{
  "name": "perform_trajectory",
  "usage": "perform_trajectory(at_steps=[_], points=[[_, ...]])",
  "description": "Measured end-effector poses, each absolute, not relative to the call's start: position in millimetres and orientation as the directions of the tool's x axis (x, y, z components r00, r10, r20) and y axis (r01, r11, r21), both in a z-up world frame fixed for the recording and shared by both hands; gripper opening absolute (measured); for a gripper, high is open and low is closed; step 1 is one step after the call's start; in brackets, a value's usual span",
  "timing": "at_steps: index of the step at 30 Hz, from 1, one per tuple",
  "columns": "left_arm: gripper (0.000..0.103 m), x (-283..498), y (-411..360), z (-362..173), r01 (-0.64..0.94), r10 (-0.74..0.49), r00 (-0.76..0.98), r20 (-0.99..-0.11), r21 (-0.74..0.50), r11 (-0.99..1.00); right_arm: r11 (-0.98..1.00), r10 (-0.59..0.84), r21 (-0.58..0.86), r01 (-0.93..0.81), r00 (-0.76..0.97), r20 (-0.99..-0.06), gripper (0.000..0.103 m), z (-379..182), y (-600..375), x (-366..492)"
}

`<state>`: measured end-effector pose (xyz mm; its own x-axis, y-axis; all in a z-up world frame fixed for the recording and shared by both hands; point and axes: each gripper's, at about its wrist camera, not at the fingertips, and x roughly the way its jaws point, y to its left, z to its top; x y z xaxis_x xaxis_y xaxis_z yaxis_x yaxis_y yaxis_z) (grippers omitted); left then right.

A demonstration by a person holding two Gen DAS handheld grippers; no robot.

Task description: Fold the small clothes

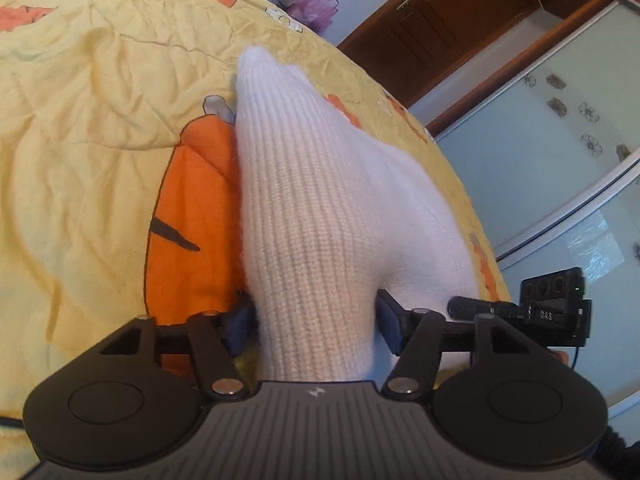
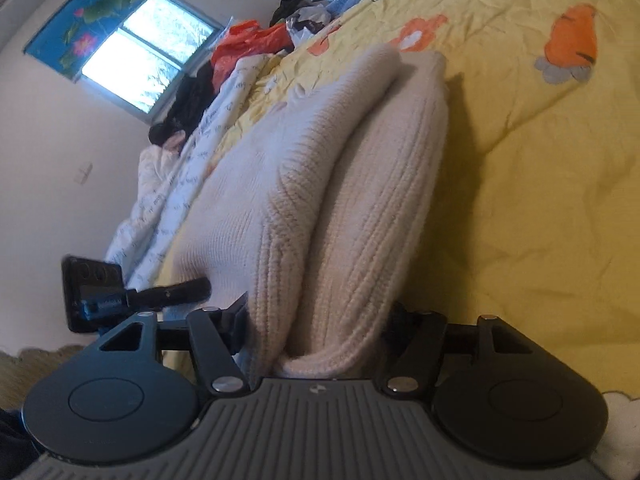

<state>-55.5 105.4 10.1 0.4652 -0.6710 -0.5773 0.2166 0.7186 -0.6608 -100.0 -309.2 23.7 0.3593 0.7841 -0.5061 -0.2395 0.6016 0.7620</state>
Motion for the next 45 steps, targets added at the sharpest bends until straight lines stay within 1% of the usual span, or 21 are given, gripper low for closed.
perform_trajectory(at_steps=[3,5,7,10,13,16,18,19,20,23,25,27,28,31,32,34,38,40,42,44,45], points=[[0.065,-69.9,122.5,42.1,0.277,-0.660,0.516,-0.546,-0.623,0.732,0.587,0.778,0.785,-0.198,0.405,-0.479,0.069,37.6,-329.9,-98.4],[0.080,-78.3,129.9,69.3,0.342,-0.627,0.587,-0.512,-0.545,0.766,0.611,0.741,0.766,-0.198,0.485,-0.465,0.070,55.9,-347.6,-95.7],[0.088,-78.9,125.1,93.7,0.369,-0.565,0.667,-0.486,-0.443,0.817,0.643,0.691,0.741,-0.194,0.564,-0.452,0.070,74.3,-361.2,-85.2],[0.088,-62.9,94.9,109.6,0.400,-0.508,0.725,-0.464,-0.317,0.860,0.650,0.683,0.730,-0.212,0.585,-0.438,0.070,88.3,-352.9,-55.3],[0.088,-39.5,54.0,98.3,0.437,-0.495,0.710,-0.500,-0.239,0.867,0.680,0.685,0.698,-0.225,0.535,-0.495,0.075,81.8,-322.5,-15.4],[0.088,-18.3,17.0,75.5,0.439,-0.442,0.663,-0.604,-0.164,0.883,0.727,0.658,0.650,-0.220,0.493,-0.569,0.075,67.8,-292.8,13.9],[0.089,-14.2,1.4,63.9,0.408,-0.363,0.686,-0.631,-0.079,0.910,0.725,0.664,0.649,-0.229,0.483,-0.571,0.061,60.1,-281.5,22.9],[0.091,-12.9,-3.0,60.7,0.394,-0.341,0.688,-0.641,-0.066,0.917,0.739,0.652,0.633,-0.229,0.479,-0.587,0.029,57.1,-277.2,26.4],[0.092,-12.7,-5.0,60.7,0.382,-0.336,0.690,-0.642,-0.071,0.921,0.750,0.643,0.619,-0.233,0.474,-0.601,0.019,56.1,-274.7,29.0],[0.092,-13.1,-6.3,62.7,0.379,-0.349,0.686,-0.638,-0.097,0.920,0.738,0.660,0.602,-0.304,0.508,-0.553,0.016,80.3,-279.5,25.5],[0.092,-8.2,-8.5,61.5,0.379,-0.369,0.676,-0.638,-0.129,0.916,0.738,0.662,0.584,-0.337,0.530,-0.530,0.015,90.9,-288.3,25.7],[0.092,-4.6,-14.7,58.8,0.382,-0.366,0.670,-0.646,-0.123,0.916,0.791,0.601,0.556,-0.254,0.493,-0.629,0.015,64.0,-293.5,42.9],[0.095,-3.8,-18.5,57.4,0.380,-0.354,0.671,-0.651,-0.107,0.919,0.795,0.597,0.555,-0.245,0.476,-0.646,0.013,48.7,-292.6,45.1],[0.099,-4.2,-23.3,54.2,0.389,-0.346,0.675,-0.652,-0.084,0.917,0.764,0.616,0.610,-0.211,0.519,-0.592,0.017,41.5,-296.1,37.3],[0.099,-4.8,-23.6,53.7,0.393,-0.347,0.675,-0.651,-0.081,0.916,0.772,0.606,0.599,-0.213,0.529,-0.594,0.026,41.8,-293.8,33.4],[0.100,-4.4,-22.6,53.5,0.396,-0.350,0.674,-0.651,-0.082,0.915,0.772,0.602,0.598,-0.213,0.545,-0.583,0.033,43.2,-294.1,26.8],[0.100,-5.3,-22.1,53.4,0.394,-0.349,0.676,-0.649,-0.082,0.915,0.714,0.645,0.677,-0.177,0.542,-0.539,0.058,48.9,-300.4,13.4],[0.100,-5.7,-22.3,53.2,0.395,-0.348,0.677,-0.648,-0.079,0.915,0.718,0.650,0.666,-0.203,0.538,-0.538,0.062,53.9,-295.6,5.9],[0.100,-5.8,-22.6,53.6,0.394,-0.347,0.677,-0.649,-0.079,0.916,0.739,0.641,0.634,-0.228,0.529,-0.557,0.062,54.9,-288.8,3.8],[0.100,-5.3,-22.8,53.5,0.391,-0.343,0.677,-0.651,-0.077,0.917,0.752,0.635,0.610,-0.251,0.524,-0.567,0.037,54.5,-282.4,5.1],[0.100,-5.3,-22.8,53.9,0.389,-0.341,0.677,-0.652,-0.076,0.918,0.759,0.630,0.598,-0.259,0.522,-0.574,0.030,54.4,-280.1,7.2]])
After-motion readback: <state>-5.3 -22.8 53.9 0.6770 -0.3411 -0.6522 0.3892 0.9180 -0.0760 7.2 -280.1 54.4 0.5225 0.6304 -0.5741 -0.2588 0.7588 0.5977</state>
